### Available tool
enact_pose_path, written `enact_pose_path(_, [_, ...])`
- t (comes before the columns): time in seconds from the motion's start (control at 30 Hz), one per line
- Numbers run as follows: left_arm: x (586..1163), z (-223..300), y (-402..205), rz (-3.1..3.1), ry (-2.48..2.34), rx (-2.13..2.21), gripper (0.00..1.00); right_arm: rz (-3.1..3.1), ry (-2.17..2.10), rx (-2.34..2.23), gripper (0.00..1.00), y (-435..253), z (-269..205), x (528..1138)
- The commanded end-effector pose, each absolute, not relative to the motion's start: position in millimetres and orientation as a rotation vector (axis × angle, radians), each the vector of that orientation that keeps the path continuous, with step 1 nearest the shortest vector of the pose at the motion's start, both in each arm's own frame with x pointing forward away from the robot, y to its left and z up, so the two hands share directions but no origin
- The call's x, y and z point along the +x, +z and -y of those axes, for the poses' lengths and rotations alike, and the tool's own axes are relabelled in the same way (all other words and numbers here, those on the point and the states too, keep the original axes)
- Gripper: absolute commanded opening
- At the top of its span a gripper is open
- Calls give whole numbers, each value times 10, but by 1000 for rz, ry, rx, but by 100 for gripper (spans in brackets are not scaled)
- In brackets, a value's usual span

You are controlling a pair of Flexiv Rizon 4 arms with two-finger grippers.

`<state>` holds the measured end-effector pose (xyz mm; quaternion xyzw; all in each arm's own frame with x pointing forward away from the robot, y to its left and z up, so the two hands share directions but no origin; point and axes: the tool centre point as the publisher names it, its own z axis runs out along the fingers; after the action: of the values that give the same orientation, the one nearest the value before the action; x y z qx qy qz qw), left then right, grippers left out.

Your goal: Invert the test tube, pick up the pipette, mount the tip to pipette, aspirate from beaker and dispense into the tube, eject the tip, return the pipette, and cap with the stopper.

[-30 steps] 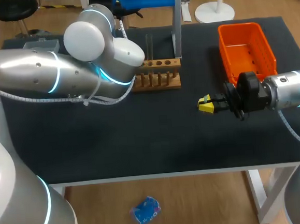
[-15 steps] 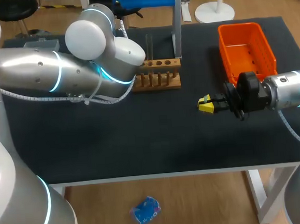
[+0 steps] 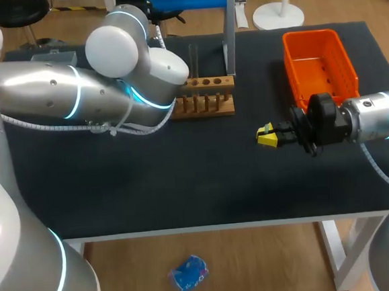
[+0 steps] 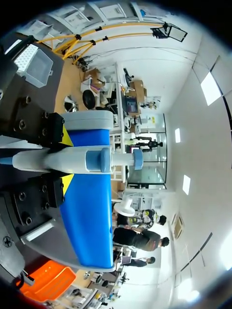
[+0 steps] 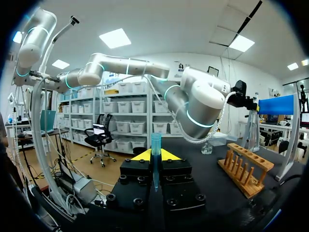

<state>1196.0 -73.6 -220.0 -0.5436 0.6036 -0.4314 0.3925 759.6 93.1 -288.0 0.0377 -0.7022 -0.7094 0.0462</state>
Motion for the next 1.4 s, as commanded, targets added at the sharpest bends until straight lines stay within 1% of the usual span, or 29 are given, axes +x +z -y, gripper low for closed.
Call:
enact_pose_path(0.03, [11957,762,-2227,-1522,-1095,-1382,0,2143,-2166,117,0,-2884,-929,7598])
enact_pose_path(1.4, [11947,711,-1709,-1465,-1103,-1324,0,2143,-2166,117,0,-2884,-929,7598])
